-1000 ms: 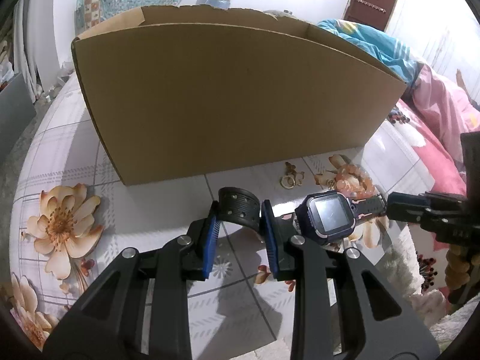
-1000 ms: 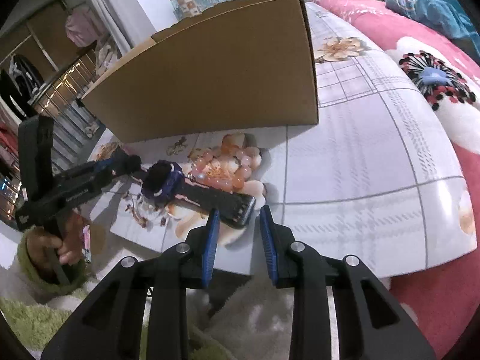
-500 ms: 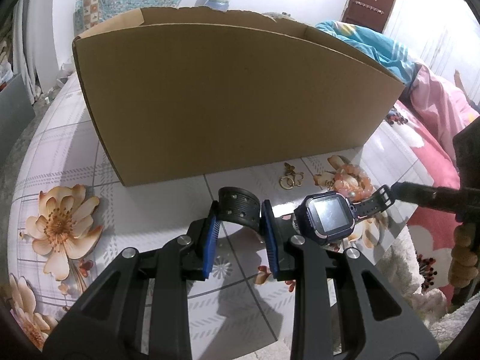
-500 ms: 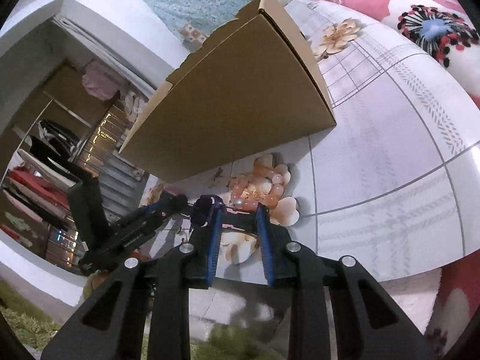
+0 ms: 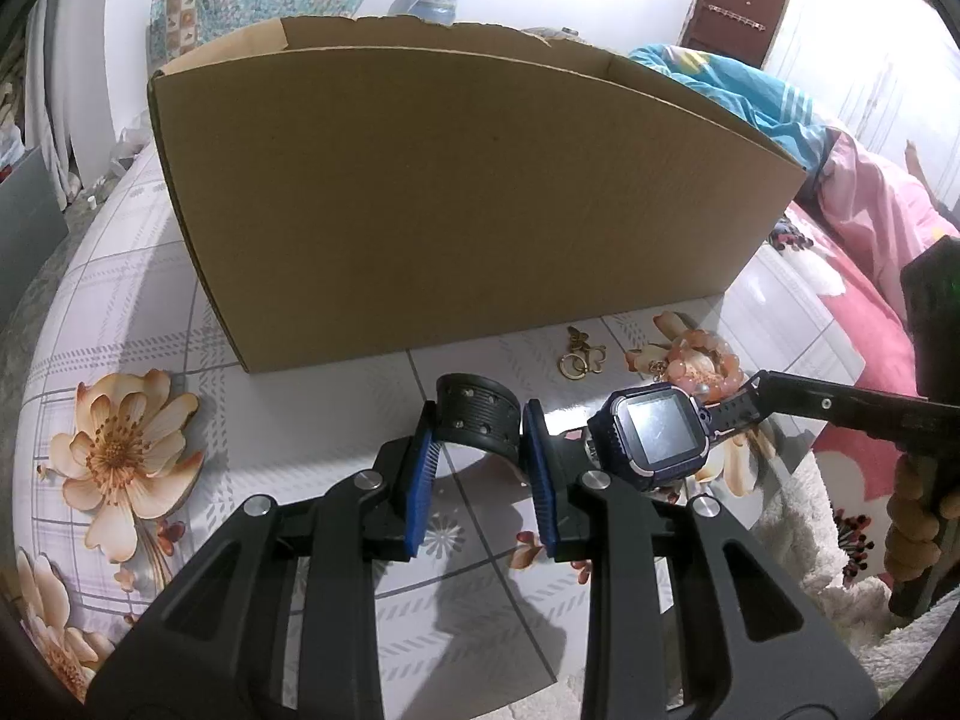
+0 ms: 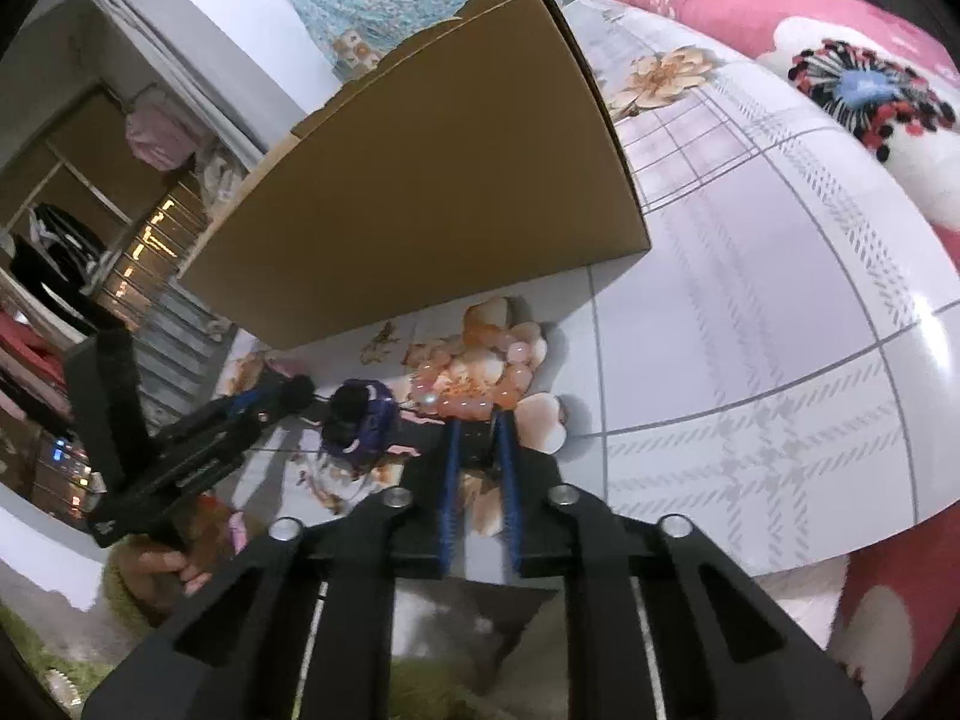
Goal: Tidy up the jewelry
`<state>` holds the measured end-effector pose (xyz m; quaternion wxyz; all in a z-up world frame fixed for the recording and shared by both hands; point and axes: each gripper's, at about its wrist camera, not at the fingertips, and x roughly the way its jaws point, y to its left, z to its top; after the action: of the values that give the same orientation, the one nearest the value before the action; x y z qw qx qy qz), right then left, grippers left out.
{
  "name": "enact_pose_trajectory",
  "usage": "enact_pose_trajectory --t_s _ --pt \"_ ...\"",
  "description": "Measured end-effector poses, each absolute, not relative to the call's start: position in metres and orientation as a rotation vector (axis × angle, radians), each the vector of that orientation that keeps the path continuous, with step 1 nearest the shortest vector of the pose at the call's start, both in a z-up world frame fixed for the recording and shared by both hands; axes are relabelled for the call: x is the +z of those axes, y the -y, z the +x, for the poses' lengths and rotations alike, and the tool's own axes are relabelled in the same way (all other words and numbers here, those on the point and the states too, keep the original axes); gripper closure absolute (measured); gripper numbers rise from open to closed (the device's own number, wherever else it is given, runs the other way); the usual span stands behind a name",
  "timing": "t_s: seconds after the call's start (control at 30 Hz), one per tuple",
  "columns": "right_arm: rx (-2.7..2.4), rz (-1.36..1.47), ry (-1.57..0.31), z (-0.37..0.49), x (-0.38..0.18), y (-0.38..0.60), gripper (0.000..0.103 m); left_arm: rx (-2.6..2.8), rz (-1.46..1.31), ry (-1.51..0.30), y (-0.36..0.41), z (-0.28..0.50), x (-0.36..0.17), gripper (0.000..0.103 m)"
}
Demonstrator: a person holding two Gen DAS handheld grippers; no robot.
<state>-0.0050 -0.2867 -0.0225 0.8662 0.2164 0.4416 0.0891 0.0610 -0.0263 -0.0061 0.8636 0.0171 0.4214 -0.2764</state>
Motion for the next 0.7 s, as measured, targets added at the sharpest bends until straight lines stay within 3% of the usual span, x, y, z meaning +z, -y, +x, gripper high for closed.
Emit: enact_pose_trajectory --t_s 0.37,0.7 --pt "0.464 0.328 -0.716 -0.026 0.038 0.241 0.098 -0.583 0.015 -0.884 0.024 0.062 -0.007 0.076" --pt "0.652 0.374 -0.693 -0.026 0.032 0.216 0.098 -0.605 -0.068 -0.911 0.014 0.071 -0.008 0.076"
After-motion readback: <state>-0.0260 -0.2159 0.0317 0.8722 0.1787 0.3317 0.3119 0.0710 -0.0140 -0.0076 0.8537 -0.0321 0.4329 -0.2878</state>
